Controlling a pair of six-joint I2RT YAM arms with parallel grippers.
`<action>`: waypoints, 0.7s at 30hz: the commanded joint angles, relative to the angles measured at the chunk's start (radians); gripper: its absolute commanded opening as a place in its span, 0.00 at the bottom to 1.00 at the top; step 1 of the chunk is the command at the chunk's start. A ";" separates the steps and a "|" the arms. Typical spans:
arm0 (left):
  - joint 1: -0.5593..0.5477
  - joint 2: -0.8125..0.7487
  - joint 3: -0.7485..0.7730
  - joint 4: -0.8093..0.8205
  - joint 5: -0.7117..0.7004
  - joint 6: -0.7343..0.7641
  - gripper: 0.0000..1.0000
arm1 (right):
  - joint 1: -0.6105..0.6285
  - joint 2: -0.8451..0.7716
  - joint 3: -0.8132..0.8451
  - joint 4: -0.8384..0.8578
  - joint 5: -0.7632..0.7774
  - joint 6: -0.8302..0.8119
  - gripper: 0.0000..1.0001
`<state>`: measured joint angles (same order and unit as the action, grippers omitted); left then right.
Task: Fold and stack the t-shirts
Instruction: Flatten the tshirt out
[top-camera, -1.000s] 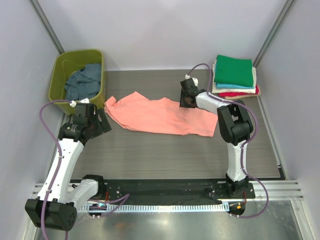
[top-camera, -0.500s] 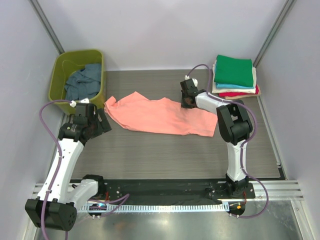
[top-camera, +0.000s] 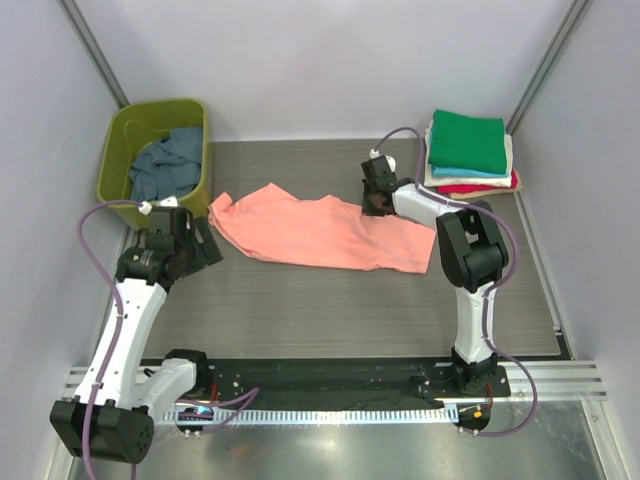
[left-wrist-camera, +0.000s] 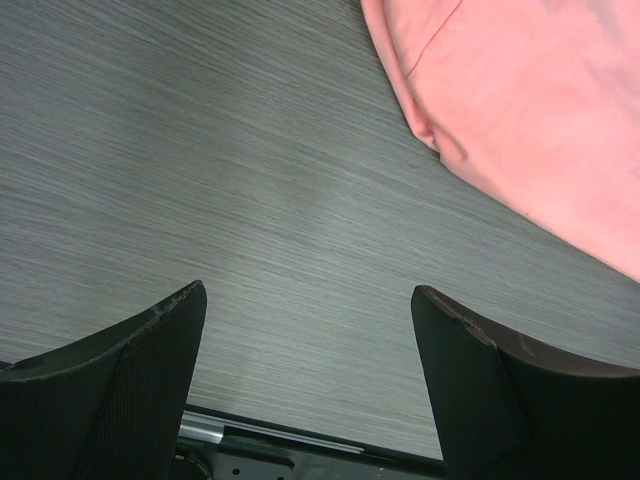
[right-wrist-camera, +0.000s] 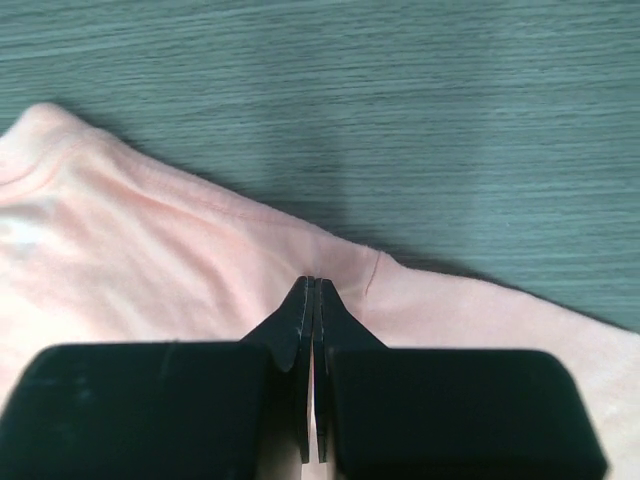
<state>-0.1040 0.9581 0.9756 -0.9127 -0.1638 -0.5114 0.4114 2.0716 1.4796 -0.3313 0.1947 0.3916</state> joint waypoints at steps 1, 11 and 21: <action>0.006 -0.022 -0.002 0.028 0.012 0.019 0.84 | 0.021 -0.134 -0.010 0.003 -0.011 0.006 0.01; 0.006 -0.030 -0.003 0.028 0.012 0.019 0.84 | 0.066 -0.269 -0.071 -0.017 0.012 0.007 0.01; 0.006 -0.028 -0.003 0.028 0.014 0.017 0.84 | 0.049 -0.283 -0.117 -0.034 0.160 -0.013 0.01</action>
<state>-0.1024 0.9440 0.9752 -0.9100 -0.1612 -0.5114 0.4736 1.8328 1.3666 -0.3542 0.2752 0.3904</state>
